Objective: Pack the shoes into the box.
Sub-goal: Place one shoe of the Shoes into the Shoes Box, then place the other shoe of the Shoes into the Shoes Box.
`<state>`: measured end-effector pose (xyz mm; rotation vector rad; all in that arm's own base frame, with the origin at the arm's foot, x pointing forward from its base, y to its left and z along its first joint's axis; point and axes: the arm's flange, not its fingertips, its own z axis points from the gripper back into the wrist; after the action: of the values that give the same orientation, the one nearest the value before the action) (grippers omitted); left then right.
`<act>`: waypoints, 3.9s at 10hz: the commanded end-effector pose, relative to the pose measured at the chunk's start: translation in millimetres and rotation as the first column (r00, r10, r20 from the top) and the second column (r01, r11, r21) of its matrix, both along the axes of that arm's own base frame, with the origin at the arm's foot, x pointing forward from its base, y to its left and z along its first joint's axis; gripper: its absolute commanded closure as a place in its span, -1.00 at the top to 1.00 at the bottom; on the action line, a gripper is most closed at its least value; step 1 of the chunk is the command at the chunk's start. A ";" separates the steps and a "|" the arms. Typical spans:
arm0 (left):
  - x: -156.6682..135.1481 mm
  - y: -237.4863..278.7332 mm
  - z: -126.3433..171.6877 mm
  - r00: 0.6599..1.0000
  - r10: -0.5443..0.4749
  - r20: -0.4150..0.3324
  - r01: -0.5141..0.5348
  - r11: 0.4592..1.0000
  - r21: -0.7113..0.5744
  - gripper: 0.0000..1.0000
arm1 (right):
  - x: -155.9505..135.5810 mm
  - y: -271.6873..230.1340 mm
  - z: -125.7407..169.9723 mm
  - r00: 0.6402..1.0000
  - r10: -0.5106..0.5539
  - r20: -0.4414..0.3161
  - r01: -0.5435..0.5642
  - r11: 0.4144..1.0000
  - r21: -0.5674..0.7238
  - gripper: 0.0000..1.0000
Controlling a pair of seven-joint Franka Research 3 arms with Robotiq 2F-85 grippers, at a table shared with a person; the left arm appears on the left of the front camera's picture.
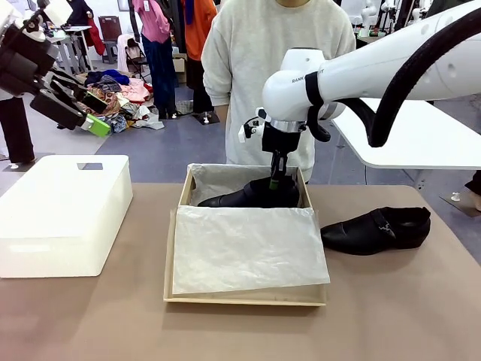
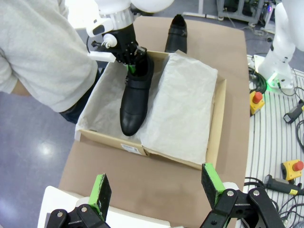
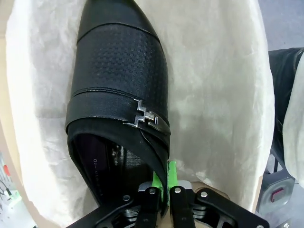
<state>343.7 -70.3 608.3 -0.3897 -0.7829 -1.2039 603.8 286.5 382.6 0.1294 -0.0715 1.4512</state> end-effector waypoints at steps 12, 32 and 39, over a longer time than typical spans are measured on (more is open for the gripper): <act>0.2 0.3 0.0 1.000 -0.015 0.004 0.015 1.000 -0.012 1.00 | -11.9 -0.4 57.8 1.000 -0.008 0.000 0.008 0.999 0.051 1.00; 0.2 0.3 0.0 1.000 -0.015 0.004 0.015 1.000 -0.012 1.00 | -113.2 -188.6 130.8 0.991 -0.010 0.132 0.031 0.988 -0.154 1.00; 0.2 0.3 0.0 1.000 -0.015 0.004 0.015 1.000 -0.012 1.00 | -109.8 -185.0 135.2 0.994 -0.019 0.110 0.036 0.987 -0.153 1.00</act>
<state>343.7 -70.2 608.3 -0.3893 -0.7825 -1.2036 493.4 101.0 513.0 -0.0744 -0.0482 1.4285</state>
